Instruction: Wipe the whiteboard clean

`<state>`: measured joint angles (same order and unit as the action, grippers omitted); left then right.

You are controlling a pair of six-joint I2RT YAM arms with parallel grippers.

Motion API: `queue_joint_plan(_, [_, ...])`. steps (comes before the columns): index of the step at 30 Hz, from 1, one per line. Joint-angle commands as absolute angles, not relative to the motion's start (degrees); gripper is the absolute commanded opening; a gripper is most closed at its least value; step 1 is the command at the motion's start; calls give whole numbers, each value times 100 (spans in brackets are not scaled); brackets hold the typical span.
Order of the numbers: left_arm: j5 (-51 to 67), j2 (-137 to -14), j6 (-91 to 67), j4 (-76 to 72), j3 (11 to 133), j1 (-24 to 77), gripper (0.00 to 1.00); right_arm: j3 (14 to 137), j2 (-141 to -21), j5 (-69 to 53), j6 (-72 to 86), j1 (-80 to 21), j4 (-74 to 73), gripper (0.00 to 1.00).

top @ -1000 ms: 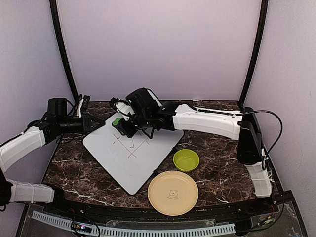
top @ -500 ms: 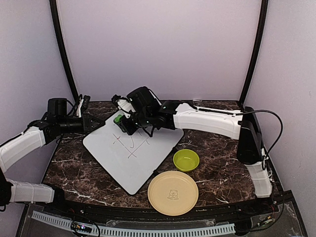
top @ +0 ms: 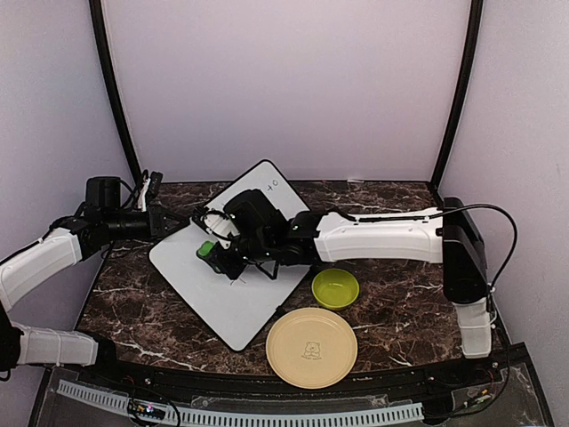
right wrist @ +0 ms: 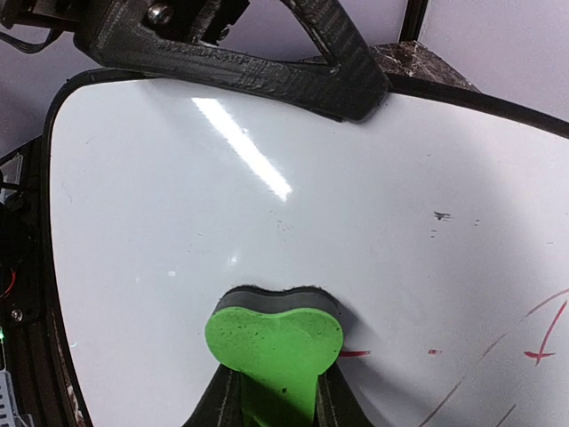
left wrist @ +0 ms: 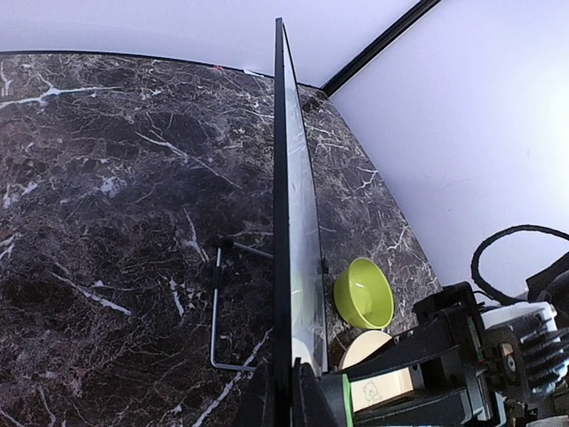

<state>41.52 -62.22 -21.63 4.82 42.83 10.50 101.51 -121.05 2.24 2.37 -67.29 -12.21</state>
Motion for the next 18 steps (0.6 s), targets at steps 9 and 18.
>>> queue_joint_plan(9, [4334, -6230, -1879, 616, 4225, 1214, 0, 10088, -12190, 469, 518, -6038, -1249, 0])
queue_joint_plan(18, [4333, -6223, -1868, 628, 4234, 1221, 0, 9975, -12262, 217, 457, -6634, -1149, 0])
